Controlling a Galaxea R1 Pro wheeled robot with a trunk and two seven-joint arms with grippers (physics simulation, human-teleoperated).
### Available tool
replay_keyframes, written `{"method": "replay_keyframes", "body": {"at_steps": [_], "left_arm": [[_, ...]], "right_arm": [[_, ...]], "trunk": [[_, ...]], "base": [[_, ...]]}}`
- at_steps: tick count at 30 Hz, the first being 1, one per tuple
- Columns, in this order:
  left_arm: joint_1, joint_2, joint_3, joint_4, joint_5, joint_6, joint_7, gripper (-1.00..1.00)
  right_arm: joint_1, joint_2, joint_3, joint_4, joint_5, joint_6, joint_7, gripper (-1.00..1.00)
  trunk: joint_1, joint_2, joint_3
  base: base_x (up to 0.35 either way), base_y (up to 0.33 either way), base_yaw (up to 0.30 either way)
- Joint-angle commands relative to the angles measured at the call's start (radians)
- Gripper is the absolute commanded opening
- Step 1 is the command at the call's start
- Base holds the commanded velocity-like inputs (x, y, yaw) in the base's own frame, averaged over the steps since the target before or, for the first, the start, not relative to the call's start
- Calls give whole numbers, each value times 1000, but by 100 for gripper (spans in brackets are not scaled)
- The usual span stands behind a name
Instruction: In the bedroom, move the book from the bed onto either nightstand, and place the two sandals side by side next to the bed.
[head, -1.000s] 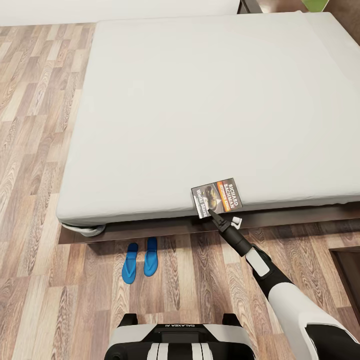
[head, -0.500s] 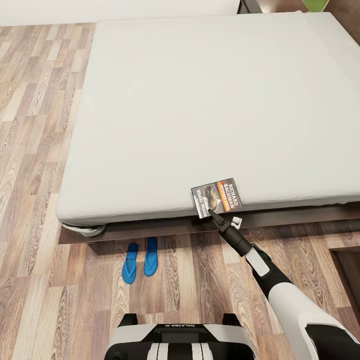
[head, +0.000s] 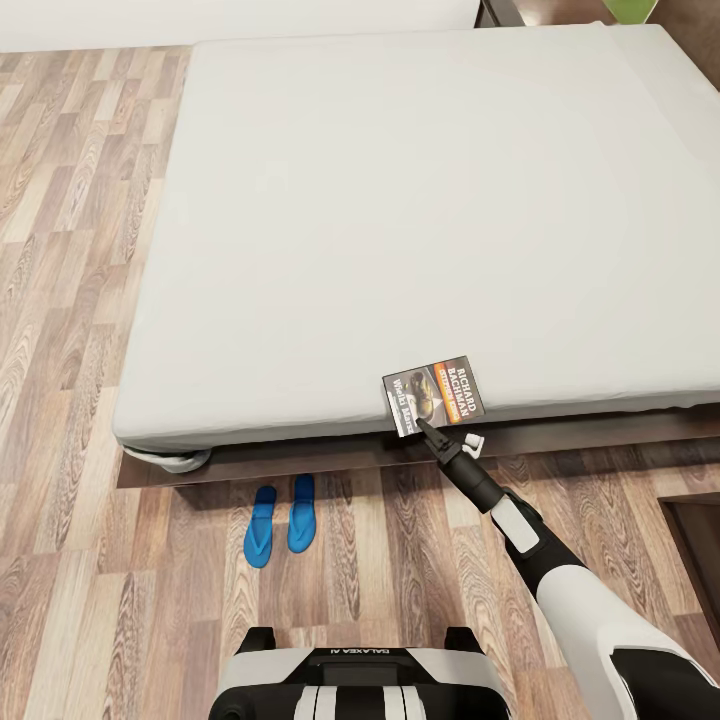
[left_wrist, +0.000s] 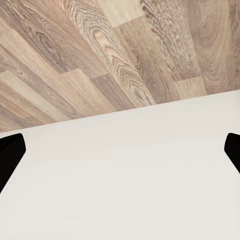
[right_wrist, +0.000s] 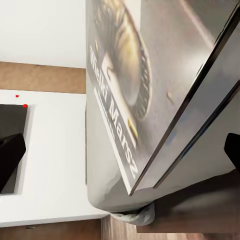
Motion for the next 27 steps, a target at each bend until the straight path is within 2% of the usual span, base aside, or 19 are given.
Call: {"method": "replay_keyframes", "body": {"at_steps": [1,10,27], "left_arm": [[0,0,-7,1,10,-3,-5,100],[0,0,-7,1,10,-3,-5,100],[0,0,-7,1,9,-2,-3,100]], "right_arm": [[0,0,-1,1,-7,10,3,100],[-1,0,0,1,-7,10,3,100],[-1,0,-1,1,-7,10,3,100]], "trunk": [[0,0,0],[0,0,0],[0,0,0]], "base": [[0,0,0],[4,1,0],[74,10,0]]}}
